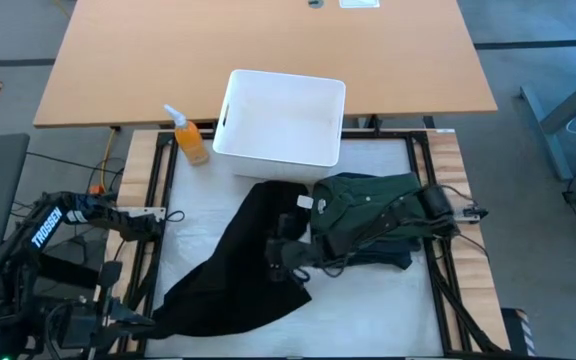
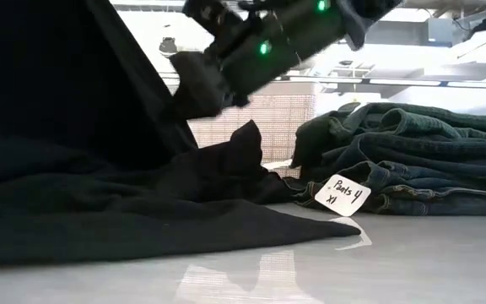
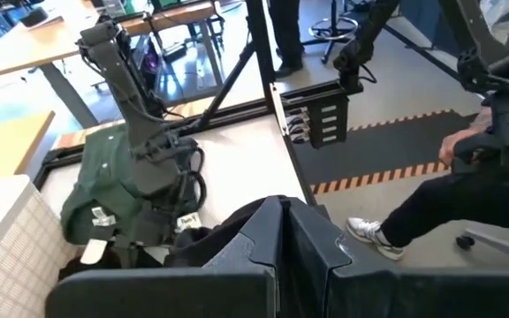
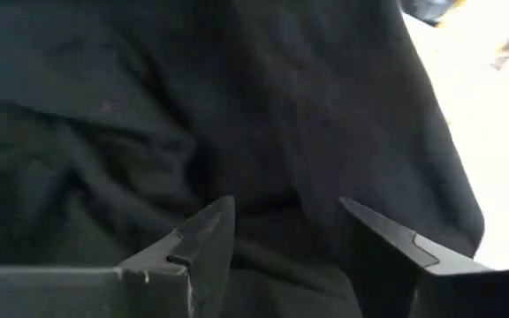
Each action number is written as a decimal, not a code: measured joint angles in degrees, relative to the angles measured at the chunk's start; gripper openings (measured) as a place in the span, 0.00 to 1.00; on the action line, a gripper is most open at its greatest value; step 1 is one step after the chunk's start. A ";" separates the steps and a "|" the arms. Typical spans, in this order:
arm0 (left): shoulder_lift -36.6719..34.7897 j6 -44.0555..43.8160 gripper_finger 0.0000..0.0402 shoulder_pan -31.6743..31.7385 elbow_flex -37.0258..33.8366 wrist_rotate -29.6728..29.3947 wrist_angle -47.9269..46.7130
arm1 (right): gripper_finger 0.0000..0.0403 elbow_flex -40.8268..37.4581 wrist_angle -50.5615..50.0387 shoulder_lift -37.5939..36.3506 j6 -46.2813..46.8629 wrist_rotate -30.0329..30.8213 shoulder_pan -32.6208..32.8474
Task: Fold laundry
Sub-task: Fold the black shirt from the white laundry organizer
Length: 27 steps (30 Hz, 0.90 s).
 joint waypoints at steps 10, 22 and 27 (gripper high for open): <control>0.00 -0.48 0.00 0.02 0.00 0.05 0.42 | 0.54 2.77 16.67 11.27 -8.29 16.47 -1.16; 0.02 9.89 0.00 -0.36 -0.02 -4.10 7.95 | 0.05 13.10 -2.40 3.50 -30.09 25.72 -2.82; 0.02 12.28 0.00 -0.39 -0.02 -9.91 7.89 | 0.05 18.74 -30.21 -9.22 -32.62 31.21 1.72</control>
